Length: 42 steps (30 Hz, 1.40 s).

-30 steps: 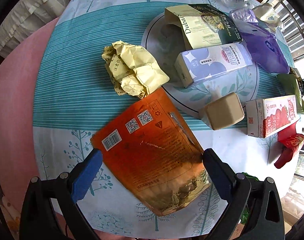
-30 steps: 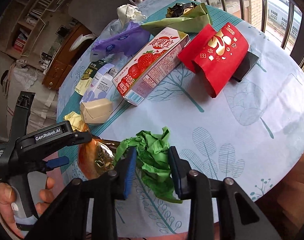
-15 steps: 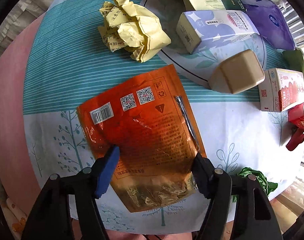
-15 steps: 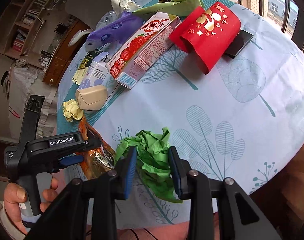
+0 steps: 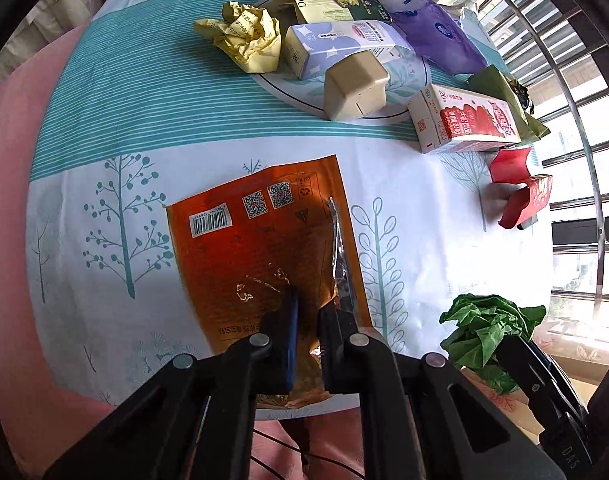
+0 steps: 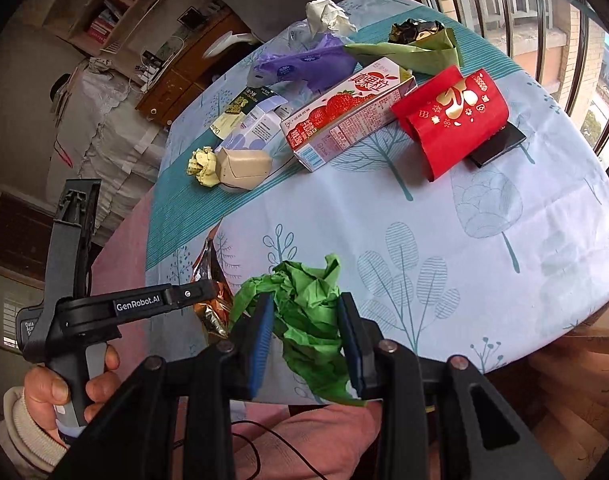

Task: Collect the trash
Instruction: 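Carry both items over the wastebasket and open both grippers to drop them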

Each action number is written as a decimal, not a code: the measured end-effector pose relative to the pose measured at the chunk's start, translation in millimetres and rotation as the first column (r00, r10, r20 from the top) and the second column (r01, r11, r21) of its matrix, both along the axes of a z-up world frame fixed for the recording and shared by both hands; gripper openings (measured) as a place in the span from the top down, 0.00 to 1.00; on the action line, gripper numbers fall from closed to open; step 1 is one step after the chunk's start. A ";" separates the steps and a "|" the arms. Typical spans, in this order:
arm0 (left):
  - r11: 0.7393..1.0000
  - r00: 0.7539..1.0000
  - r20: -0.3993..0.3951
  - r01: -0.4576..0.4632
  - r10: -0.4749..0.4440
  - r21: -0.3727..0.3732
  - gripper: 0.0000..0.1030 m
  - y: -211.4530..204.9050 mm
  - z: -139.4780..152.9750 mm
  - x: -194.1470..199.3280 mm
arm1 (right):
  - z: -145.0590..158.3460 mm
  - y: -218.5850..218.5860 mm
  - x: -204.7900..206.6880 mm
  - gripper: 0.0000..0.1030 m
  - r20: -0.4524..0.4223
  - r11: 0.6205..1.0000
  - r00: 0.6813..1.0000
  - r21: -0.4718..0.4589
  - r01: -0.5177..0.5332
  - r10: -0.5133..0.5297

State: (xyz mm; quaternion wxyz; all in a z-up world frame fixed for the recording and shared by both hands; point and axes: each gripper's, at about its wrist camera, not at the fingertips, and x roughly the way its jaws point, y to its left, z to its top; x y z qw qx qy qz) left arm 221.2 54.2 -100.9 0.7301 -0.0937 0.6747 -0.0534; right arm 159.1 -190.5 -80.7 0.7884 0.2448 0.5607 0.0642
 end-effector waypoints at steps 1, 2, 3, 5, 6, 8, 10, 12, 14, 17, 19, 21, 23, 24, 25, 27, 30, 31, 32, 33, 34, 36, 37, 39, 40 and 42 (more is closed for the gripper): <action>0.999 1.000 0.015 -0.018 0.018 -0.028 0.94 -0.1 4.5 -12.1 | 3.8 -3.3 -4.0 0.68 0.005 1.000 1.000 -0.005 -0.028 0.028; 0.998 0.999 0.032 -0.033 0.035 -0.055 0.94 -1.6 10.2 -23.2 | 7.1 -7.0 -8.8 0.68 0.010 0.998 0.998 -0.011 -0.056 0.056; 0.996 0.997 0.054 -0.045 0.049 -0.082 0.94 1.2 7.7 -40.0 | 10.8 -10.2 -15.0 0.68 0.018 0.996 0.996 -0.019 -0.086 0.086; 0.991 0.994 0.088 -0.059 0.070 -0.124 0.94 -6.4 19.0 -68.6 | 17.0 -17.3 -27.9 0.68 0.034 0.991 0.991 -0.029 -0.131 0.132; 0.989 0.992 0.098 -0.063 0.077 -0.136 0.94 -10.7 24.3 -79.6 | 19.1 -21.2 -34.7 0.68 0.039 0.989 0.988 -0.029 -0.148 0.149; 0.985 0.991 0.105 -0.068 0.085 -0.160 0.94 -15.6 33.1 -93.6 | 21.0 -30.8 -48.7 0.68 0.041 0.984 0.983 -0.023 -0.176 0.177; 0.985 0.991 0.117 -0.051 0.071 -0.166 0.94 -31.5 35.4 -105.1 | 19.8 -37.0 -62.0 0.68 0.037 0.978 0.977 -0.026 -0.208 0.209; 0.986 0.991 0.124 -0.025 0.045 -0.163 0.95 -45.3 34.7 -124.7 | 16.2 -43.2 -74.4 0.68 0.015 0.973 0.973 -0.030 -0.229 0.230; 0.988 0.994 0.111 0.004 0.013 -0.154 0.95 -58.5 29.9 -145.6 | 13.1 -50.8 -86.2 0.68 -0.007 0.974 0.974 -0.008 -0.226 0.226; 0.990 0.995 0.092 0.060 -0.048 -0.127 0.95 -73.8 20.5 -167.7 | 4.5 -56.2 -103.0 0.68 -0.026 0.970 0.969 -0.002 -0.245 0.244; 0.989 0.992 0.085 0.103 -0.094 -0.110 0.96 -84.8 15.7 -183.0 | -8.6 -55.4 -114.2 0.68 -0.053 0.967 0.966 0.001 -0.254 0.253; 0.985 0.988 0.073 0.140 -0.133 -0.104 0.96 -93.4 4.3 -194.6 | -28.6 -55.1 -125.9 0.68 -0.094 0.970 0.966 0.005 -0.243 0.242; 0.980 0.985 0.052 0.167 -0.162 -0.104 0.96 -106.5 -17.6 -199.1 | -52.6 -53.8 -137.3 0.68 -0.145 0.976 0.965 0.005 -0.219 0.217; 0.979 0.985 0.040 0.174 -0.171 -0.106 0.96 -109.4 -28.5 -202.6 | -65.6 -51.5 -143.5 0.68 -0.169 0.978 0.964 0.006 -0.206 0.204; 0.978 0.984 0.027 0.179 -0.177 -0.109 0.96 -111.9 -40.9 -207.2 | -78.0 -50.5 -148.4 0.68 -0.188 0.980 0.963 0.005 -0.196 0.194; 0.977 0.983 0.008 0.185 -0.185 -0.108 0.96 -116.4 -69.4 -213.8 | -106.9 -47.2 -157.0 0.68 -0.221 0.983 0.959 -0.008 -0.182 0.176; 0.976 0.982 -0.011 0.187 -0.189 -0.115 0.96 -120.5 -126.4 -216.4 | -161.9 -42.9 -161.4 0.68 -0.257 0.985 0.955 -0.054 -0.165 0.146; 0.976 0.982 -0.015 0.185 -0.188 -0.116 0.96 -120.4 -147.9 -216.8 | -181.9 -42.9 -161.8 0.68 -0.264 0.986 0.956 -0.068 -0.154 0.131; 0.977 0.982 -0.018 0.183 -0.187 -0.111 0.96 -121.4 -171.6 -215.2 | -206.0 -43.4 -161.8 0.68 -0.269 0.986 0.957 -0.087 -0.139 0.111; 0.977 0.982 -0.015 0.186 -0.188 -0.103 0.96 -121.9 -194.6 -213.6 | -227.7 -43.4 -160.9 0.68 -0.270 0.986 0.958 -0.107 -0.128 0.095; 0.978 0.982 -0.009 0.187 -0.188 -0.092 0.96 -122.6 -217.7 -211.0 | -251.5 -43.3 -159.2 0.68 -0.271 0.985 0.959 -0.123 -0.118 0.081; 0.981 0.983 -0.004 0.181 -0.182 -0.075 0.95 -120.3 -265.5 -204.9 | -301.4 -43.7 -154.5 0.68 -0.279 0.982 0.959 -0.159 -0.102 0.054; 0.983 0.985 -0.007 0.169 -0.170 -0.073 0.95 -118.9 -289.8 -201.1 | -323.1 -43.4 -152.4 0.68 -0.284 0.981 0.958 -0.170 -0.094 0.043; 0.987 0.989 -0.003 0.147 -0.147 -0.060 0.94 -116.5 -330.8 -193.3 | -363.4 -41.8 -149.5 0.68 -0.289 0.980 0.957 -0.181 -0.081 0.026; 0.989 0.990 0.007 0.144 -0.143 -0.042 0.92 -116.0 -348.4 -190.2 | -380.1 -40.5 -147.9 0.68 -0.288 0.980 0.957 -0.183 -0.077 0.022; 0.989 0.989 0.025 0.147 -0.147 0.007 0.80 -116.1 -375.9 -186.8 | -408.0 -39.3 -144.2 0.65 -0.286 0.981 0.958 -0.178 -0.079 0.026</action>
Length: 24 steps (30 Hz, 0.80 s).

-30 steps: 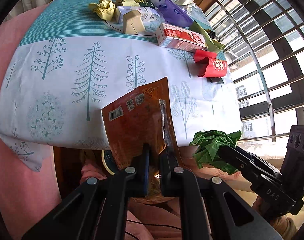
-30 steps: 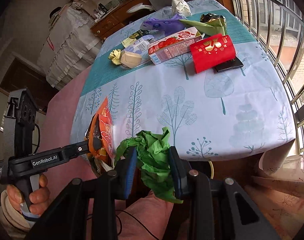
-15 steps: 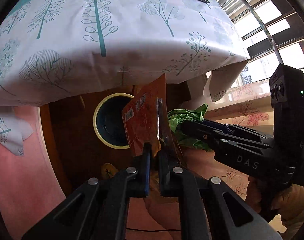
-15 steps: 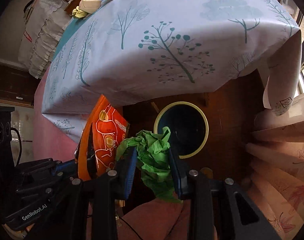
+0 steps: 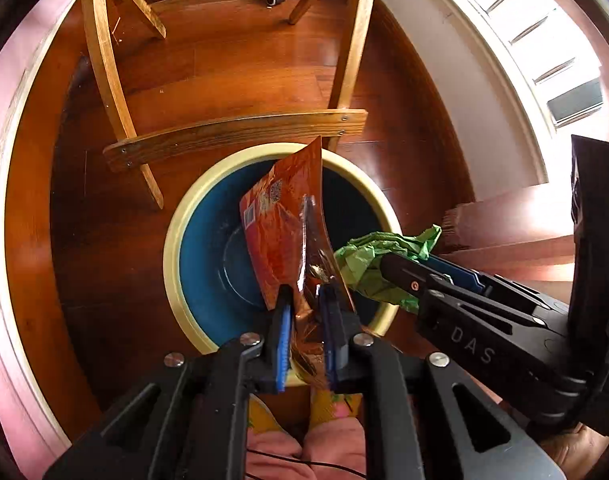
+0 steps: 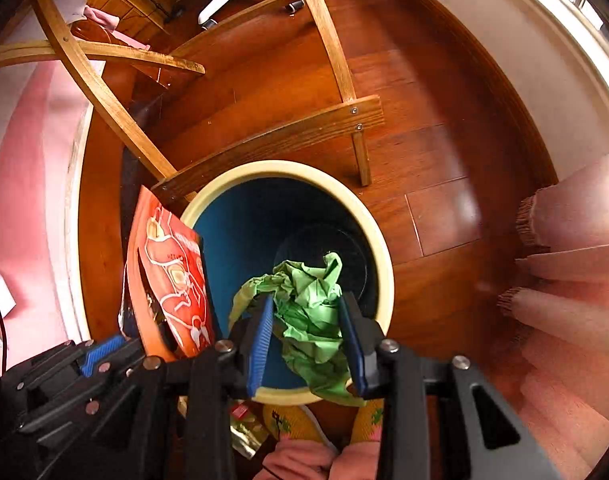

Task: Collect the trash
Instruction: 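Carry both items over the wastebasket and open both grippers to drop them, then raise both tools back toward the table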

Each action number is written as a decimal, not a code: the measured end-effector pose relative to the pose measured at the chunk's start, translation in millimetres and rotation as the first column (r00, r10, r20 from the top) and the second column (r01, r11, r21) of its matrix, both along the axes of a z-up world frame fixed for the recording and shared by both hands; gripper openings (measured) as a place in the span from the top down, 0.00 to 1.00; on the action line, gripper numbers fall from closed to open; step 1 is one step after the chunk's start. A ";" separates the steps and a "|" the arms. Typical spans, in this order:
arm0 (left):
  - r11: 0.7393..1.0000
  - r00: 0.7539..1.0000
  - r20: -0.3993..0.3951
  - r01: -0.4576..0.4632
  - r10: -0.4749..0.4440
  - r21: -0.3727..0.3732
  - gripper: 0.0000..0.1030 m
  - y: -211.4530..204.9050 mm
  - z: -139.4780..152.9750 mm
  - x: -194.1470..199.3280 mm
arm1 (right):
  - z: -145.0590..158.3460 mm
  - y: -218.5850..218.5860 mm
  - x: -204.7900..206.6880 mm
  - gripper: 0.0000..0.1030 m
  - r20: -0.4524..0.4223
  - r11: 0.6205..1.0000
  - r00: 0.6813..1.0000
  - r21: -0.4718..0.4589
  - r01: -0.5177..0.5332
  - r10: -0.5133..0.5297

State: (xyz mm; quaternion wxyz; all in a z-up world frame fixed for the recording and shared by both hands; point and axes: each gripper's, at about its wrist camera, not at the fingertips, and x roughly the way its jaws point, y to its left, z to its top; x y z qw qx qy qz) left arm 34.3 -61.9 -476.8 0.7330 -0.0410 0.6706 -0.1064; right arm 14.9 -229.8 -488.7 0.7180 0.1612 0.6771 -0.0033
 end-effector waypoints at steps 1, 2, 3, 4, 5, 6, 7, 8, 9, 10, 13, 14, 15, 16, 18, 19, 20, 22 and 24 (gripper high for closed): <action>1.000 1.000 0.006 0.003 -0.003 0.025 0.68 -1.4 -12.3 0.1 | -10.1 1.4 0.5 0.65 -0.002 1.000 1.000 -0.003 0.000 0.000; 0.999 1.000 0.000 0.008 -0.008 0.047 0.63 -0.3 -21.7 1.6 | -18.5 2.1 0.2 0.62 -0.004 1.000 1.000 0.000 0.000 0.000; 0.998 1.000 -0.003 0.008 -0.008 0.069 0.53 1.2 -28.6 3.0 | -24.5 1.5 2.6 0.59 -0.010 1.000 1.000 -0.008 0.003 -0.003; 0.997 1.000 0.000 0.003 -0.003 0.083 0.40 4.1 -32.4 2.9 | -28.8 0.5 2.0 0.56 -0.013 1.000 1.000 -0.017 0.009 -0.009; 0.995 1.000 0.005 -0.005 0.005 0.097 0.34 7.5 -33.9 3.6 | -30.8 -1.0 1.8 0.49 -0.013 1.000 1.000 -0.021 0.021 -0.021; 0.995 1.000 0.009 -0.014 0.013 0.104 0.22 12.8 -33.5 6.9 | -31.4 -2.9 0.4 0.40 -0.011 0.999 0.999 -0.019 0.034 -0.034; 0.994 1.000 0.014 -0.025 0.023 0.105 0.14 16.9 -32.2 5.9 | -31.6 -4.3 -1.1 0.36 -0.008 0.999 0.999 -0.014 0.045 -0.045; 0.993 0.999 0.014 -0.034 0.033 0.109 0.12 23.2 -28.2 7.8 | -29.9 -4.8 -1.1 0.30 -0.004 0.999 0.999 -0.010 0.052 -0.052; 0.993 0.999 0.015 -0.042 0.040 0.113 0.10 28.5 -24.9 8.6 | -27.5 -4.0 -3.1 0.30 0.003 0.998 0.998 -0.013 0.057 -0.057; 0.992 0.999 0.020 -0.049 0.047 0.115 0.10 32.4 -19.1 7.2 | -22.9 -3.2 -4.4 0.30 0.009 0.998 0.998 -0.016 0.057 -0.056; 0.990 0.997 0.047 -0.064 0.058 0.126 0.10 44.6 -0.4 1.1 | -1.4 -0.9 -8.2 0.30 0.040 0.998 0.998 -0.019 0.059 -0.058; 0.989 0.997 0.056 -0.067 0.060 0.129 0.10 48.0 8.5 -2.2 | 9.1 0.4 -9.5 0.30 0.053 0.998 0.997 -0.016 0.060 -0.059; 0.989 0.996 0.067 -0.071 0.063 0.131 0.10 49.0 22.0 -7.6 | 21.8 1.6 -10.1 0.30 0.066 0.998 0.996 -0.016 0.060 -0.059; 0.988 0.995 0.077 -0.076 0.066 0.133 0.10 51.4 33.8 -12.2 | 34.0 3.3 -12.3 0.30 0.077 0.998 0.995 -0.017 0.059 -0.057; 0.988 0.993 0.095 -0.085 0.073 0.130 0.10 55.2 65.6 -22.5 | 62.2 6.8 -17.7 0.30 0.097 0.998 0.994 -0.015 0.058 -0.056; 0.988 0.992 0.104 -0.088 0.075 0.126 0.10 57.3 81.8 -27.2 | 77.6 7.0 -20.4 0.30 0.103 0.998 0.993 -0.013 0.059 -0.058; 0.989 0.991 0.115 -0.088 0.074 0.121 0.10 59.0 99.1 -31.8 | 93.7 8.0 -24.2 0.30 0.111 0.998 0.992 -0.009 0.061 -0.060; 0.989 0.987 0.144 -0.082 0.064 0.120 0.10 62.6 136.8 -40.0 | 127.8 10.2 -30.0 0.30 0.131 0.998 0.989 -0.001 0.063 -0.063; 0.991 0.982 0.181 -0.073 0.051 0.115 0.10 65.4 175.9 -47.1 | 165.5 12.9 -36.3 0.30 0.153 0.998 0.986 0.001 0.064 -0.064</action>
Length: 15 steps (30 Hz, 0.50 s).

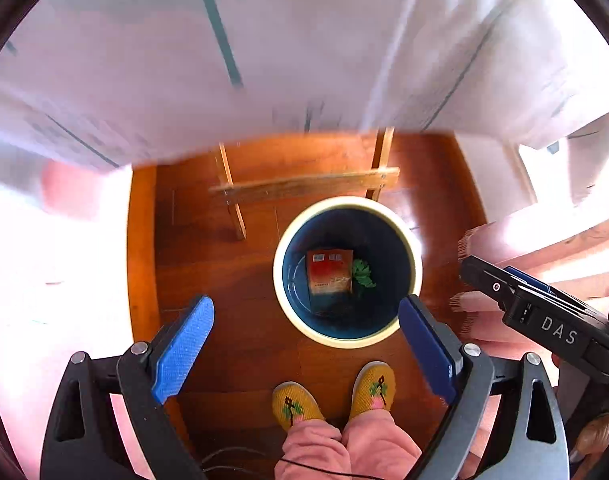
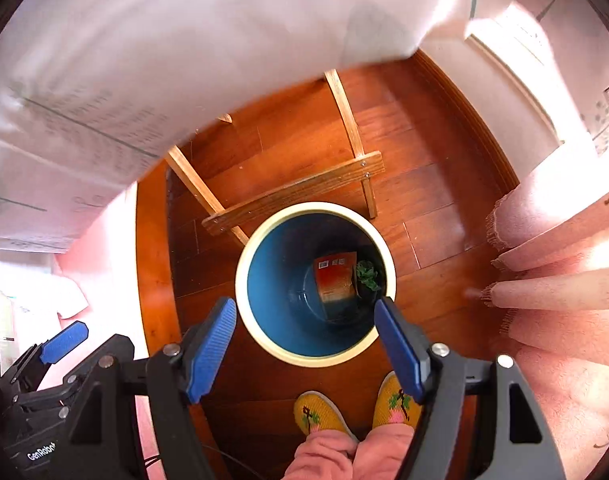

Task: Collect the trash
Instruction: 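Raise both tools back toward the table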

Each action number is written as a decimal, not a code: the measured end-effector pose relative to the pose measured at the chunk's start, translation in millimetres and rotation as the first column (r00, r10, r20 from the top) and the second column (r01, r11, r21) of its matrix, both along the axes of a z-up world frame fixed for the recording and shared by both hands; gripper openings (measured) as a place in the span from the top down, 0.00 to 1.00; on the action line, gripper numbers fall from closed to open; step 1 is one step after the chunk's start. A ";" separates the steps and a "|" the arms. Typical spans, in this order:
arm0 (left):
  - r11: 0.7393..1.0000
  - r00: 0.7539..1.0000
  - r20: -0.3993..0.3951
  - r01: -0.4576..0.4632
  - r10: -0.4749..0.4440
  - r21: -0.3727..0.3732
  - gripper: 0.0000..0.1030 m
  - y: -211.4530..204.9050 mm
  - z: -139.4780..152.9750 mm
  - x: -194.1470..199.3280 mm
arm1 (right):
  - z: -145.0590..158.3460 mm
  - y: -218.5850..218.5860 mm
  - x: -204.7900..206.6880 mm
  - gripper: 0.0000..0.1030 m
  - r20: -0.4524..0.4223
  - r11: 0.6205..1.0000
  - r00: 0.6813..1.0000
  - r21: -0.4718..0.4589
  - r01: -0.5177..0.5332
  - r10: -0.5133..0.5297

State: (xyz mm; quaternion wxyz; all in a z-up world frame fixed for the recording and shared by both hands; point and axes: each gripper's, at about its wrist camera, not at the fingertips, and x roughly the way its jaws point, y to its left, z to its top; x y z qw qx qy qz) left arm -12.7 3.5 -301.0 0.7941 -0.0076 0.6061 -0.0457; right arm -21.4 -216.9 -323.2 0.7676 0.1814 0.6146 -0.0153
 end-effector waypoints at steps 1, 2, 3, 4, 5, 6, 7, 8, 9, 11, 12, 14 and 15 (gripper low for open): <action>1.000 1.000 0.019 0.005 -0.005 -0.002 0.10 1.4 19.3 -3.2 | 18.1 0.8 -2.8 0.30 0.014 1.000 1.000 0.002 -0.002 0.002; 1.000 0.999 0.042 0.011 -0.010 -0.005 0.10 3.0 39.4 -5.7 | 37.6 2.0 -4.3 0.30 0.029 1.000 1.000 0.003 -0.005 0.005; 1.000 0.998 0.065 0.018 -0.018 -0.007 0.10 4.0 59.0 -8.6 | 56.3 4.0 -6.9 0.30 0.045 1.000 0.999 0.005 -0.009 0.009; 1.000 0.996 0.084 0.027 -0.027 -0.006 0.10 4.5 77.3 -10.6 | 75.1 5.7 -8.7 0.30 0.058 1.000 0.998 0.007 -0.013 0.013; 0.999 0.994 0.103 0.036 -0.035 -0.006 0.10 4.4 95.4 -12.1 | 93.1 6.4 -10.5 0.30 0.077 1.000 0.997 0.009 -0.016 0.015; 0.999 0.992 0.122 0.045 -0.044 -0.009 0.10 4.6 112.5 -12.3 | 111.8 7.5 -12.4 0.30 0.098 1.000 0.995 0.007 -0.018 0.017; 0.998 0.989 0.139 0.054 -0.052 -0.013 0.10 5.2 129.1 -13.1 | 129.2 7.9 -13.4 0.30 0.117 1.000 0.993 0.003 -0.020 0.020; 0.998 0.986 0.158 0.062 -0.059 -0.013 0.10 5.6 146.0 -13.3 | 146.1 8.1 -14.2 0.30 0.135 1.000 0.991 0.001 -0.021 0.021; 0.997 0.983 0.170 0.071 -0.068 -0.014 0.10 5.8 161.4 -12.2 | 161.7 7.9 -14.3 0.30 0.149 1.000 0.989 0.004 -0.020 0.020; 0.996 0.976 0.199 0.092 -0.086 -0.020 0.10 5.1 191.8 -8.6 | 191.1 9.4 -11.7 0.30 0.169 1.000 0.985 0.012 -0.020 0.018; 0.995 0.971 0.218 0.100 -0.093 -0.018 0.10 4.4 207.3 -6.8 | 206.2 10.2 -9.2 0.30 0.180 1.000 0.984 0.014 -0.021 0.019; 0.993 0.960 0.259 0.116 -0.110 -0.011 0.10 1.1 237.8 -4.0 | 231.7 12.3 -7.1 0.30 0.201 1.000 0.979 0.002 -0.023 0.022; 0.992 0.952 0.282 0.126 -0.119 -0.006 0.10 -1.2 252.3 -1.4 | 245.2 14.0 -5.8 0.30 0.215 1.000 0.976 -0.008 -0.023 0.024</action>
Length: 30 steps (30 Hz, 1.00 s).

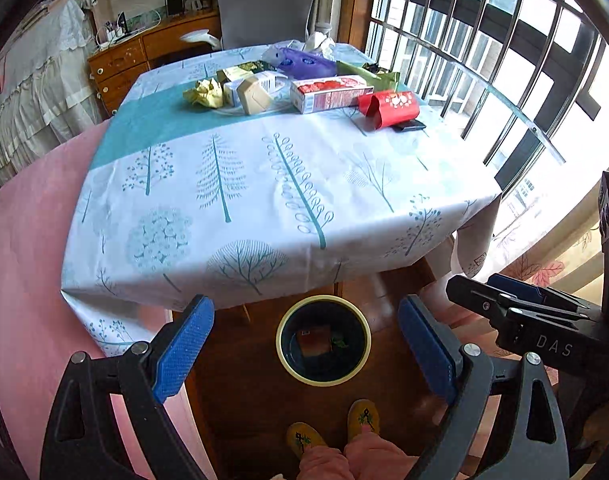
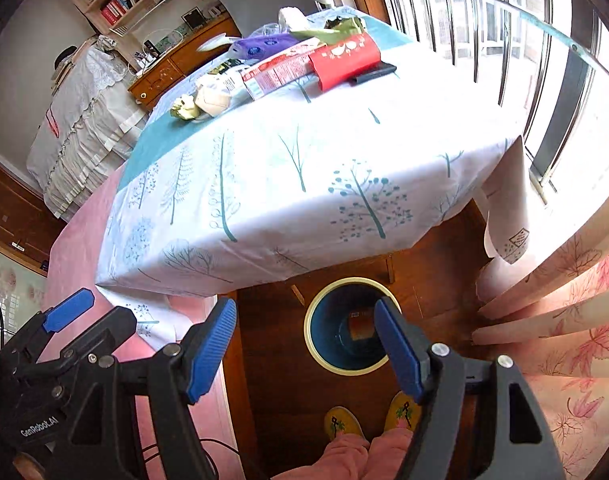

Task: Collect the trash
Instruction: 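Raise both tools back toward the table, then grasp the red gift envelope with the left gripper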

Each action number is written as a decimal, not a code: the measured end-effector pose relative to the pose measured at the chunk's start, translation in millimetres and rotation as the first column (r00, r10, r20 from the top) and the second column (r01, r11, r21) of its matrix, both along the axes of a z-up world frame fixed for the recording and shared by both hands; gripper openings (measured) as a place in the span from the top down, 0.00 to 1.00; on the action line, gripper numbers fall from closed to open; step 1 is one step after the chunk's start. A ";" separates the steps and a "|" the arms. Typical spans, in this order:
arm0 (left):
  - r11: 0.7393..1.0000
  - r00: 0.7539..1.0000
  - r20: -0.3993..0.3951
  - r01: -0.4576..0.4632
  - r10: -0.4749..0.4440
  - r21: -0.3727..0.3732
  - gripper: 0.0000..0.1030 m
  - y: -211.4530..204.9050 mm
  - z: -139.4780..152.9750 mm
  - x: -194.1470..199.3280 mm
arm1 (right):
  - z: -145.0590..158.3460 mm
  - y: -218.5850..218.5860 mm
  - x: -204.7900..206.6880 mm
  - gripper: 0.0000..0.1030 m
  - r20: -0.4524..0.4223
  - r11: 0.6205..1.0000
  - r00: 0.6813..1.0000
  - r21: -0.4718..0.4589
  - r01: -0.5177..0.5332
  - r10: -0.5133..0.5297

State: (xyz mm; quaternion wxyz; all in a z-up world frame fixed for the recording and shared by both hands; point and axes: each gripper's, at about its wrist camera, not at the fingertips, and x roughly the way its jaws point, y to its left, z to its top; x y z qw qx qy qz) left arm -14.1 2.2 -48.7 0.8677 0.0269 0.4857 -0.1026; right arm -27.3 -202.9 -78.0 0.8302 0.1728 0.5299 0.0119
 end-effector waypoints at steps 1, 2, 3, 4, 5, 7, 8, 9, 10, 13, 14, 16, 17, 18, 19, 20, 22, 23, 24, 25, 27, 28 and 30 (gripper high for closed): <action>1.000 1.000 0.023 0.011 -0.011 -0.002 0.10 -1.6 12.0 2.6 | 11.2 0.4 1.5 0.30 0.015 1.000 1.000 -0.008 0.001 0.000; 1.000 0.999 0.043 0.022 -0.022 -0.005 0.10 -3.1 23.3 5.5 | 22.4 0.8 3.3 0.30 0.032 1.000 0.999 -0.016 0.001 0.000; 1.000 0.998 0.060 0.031 -0.031 -0.004 0.10 -4.5 32.4 8.8 | 32.9 0.6 5.0 0.30 0.051 1.000 0.999 -0.023 0.001 0.000; 0.999 0.996 0.073 0.045 -0.045 -0.007 0.10 -8.0 40.9 13.3 | 42.8 0.3 6.8 0.30 0.071 1.000 0.997 -0.031 0.003 -0.001; 0.998 0.994 0.088 0.060 -0.059 -0.011 0.10 -11.5 50.5 16.4 | 53.3 0.0 9.5 0.30 0.092 0.999 0.996 -0.041 0.008 -0.004; 0.997 0.990 0.118 0.076 -0.074 -0.015 0.10 -17.4 63.7 25.4 | 70.0 -4.3 14.4 0.30 0.124 0.997 0.992 -0.068 0.022 -0.013; 0.996 0.988 0.130 0.085 -0.083 -0.016 0.10 -20.9 67.4 28.6 | 77.6 -4.9 17.7 0.30 0.138 0.996 0.990 -0.079 0.033 -0.022; 0.995 0.986 0.140 0.097 -0.093 -0.019 0.10 -23.1 72.0 32.9 | 83.7 -8.4 20.3 0.30 0.150 0.995 0.988 -0.087 0.048 -0.035; 0.994 0.983 0.150 0.112 -0.107 -0.022 0.10 -27.9 78.2 36.5 | 88.0 -12.6 23.2 0.30 0.160 0.994 0.986 -0.090 0.061 -0.046; 0.989 0.973 0.184 0.146 -0.142 -0.010 0.10 -42.3 87.7 52.1 | 95.6 -31.3 32.7 0.30 0.174 0.991 0.981 -0.090 0.102 -0.085; 0.988 0.970 0.191 0.156 -0.153 -0.001 0.10 -50.0 91.2 56.9 | 96.1 -38.1 36.9 0.30 0.171 0.989 0.980 -0.092 0.115 -0.098; 0.985 0.966 0.194 0.174 -0.173 0.011 0.10 -62.7 92.6 72.2 | 93.0 -53.2 47.4 0.30 0.162 0.987 0.979 -0.088 0.136 -0.121; 0.983 0.965 0.192 0.181 -0.181 0.016 0.10 -69.6 92.4 80.9 | 91.0 -60.8 54.4 0.31 0.159 0.986 0.979 -0.083 0.143 -0.129; 0.982 0.964 0.188 0.189 -0.189 0.020 0.11 -76.6 90.8 90.4 | 87.5 -68.9 61.2 0.33 0.155 0.986 0.979 -0.077 0.148 -0.135; 0.980 0.963 0.182 0.197 -0.198 0.026 0.12 -84.6 88.2 100.9 | 84.5 -77.1 69.1 0.34 0.152 0.986 0.978 -0.073 0.153 -0.140; 0.978 0.963 0.173 0.205 -0.207 0.033 0.14 -93.2 84.0 111.9 | 80.7 -85.4 77.1 0.35 0.149 0.985 0.978 -0.070 0.157 -0.145; 0.974 0.965 0.138 0.221 -0.225 0.048 0.21 -111.7 73.9 136.8 | 72.0 -102.2 96.5 0.37 0.136 0.985 0.980 -0.066 0.158 -0.148; 0.972 0.965 0.118 0.229 -0.233 0.053 0.22 -121.5 68.3 149.7 | 66.7 -110.5 107.3 0.40 0.126 0.986 0.981 -0.061 0.155 -0.146; 0.970 0.966 0.094 0.234 -0.239 0.059 0.23 -132.0 61.7 163.6 | 61.2 -118.1 118.8 0.42 0.113 0.987 0.983 -0.055 0.149 -0.142; 0.969 0.967 0.075 0.238 -0.243 0.066 0.23 -142.2 54.9 176.9 | 55.5 -126.5 130.2 0.43 0.098 0.989 0.986 -0.047 0.141 -0.136; 0.964 0.966 0.043 0.251 -0.255 0.086 0.23 -163.4 39.8 204.0 | 44.8 -141.2 150.0 0.43 0.081 0.991 0.989 -0.036 0.126 -0.123; 0.961 0.965 0.024 0.259 -0.262 0.100 0.23 -173.5 30.1 217.3 | 39.1 -148.3 159.9 0.43 0.072 0.992 0.991 -0.035 0.118 -0.115; 0.952 0.961 -0.022 0.275 -0.274 0.133 0.23 -193.4 10.4 245.0 | 26.5 -163.4 177.1 0.44 0.057 0.994 0.993 -0.025 0.105 -0.103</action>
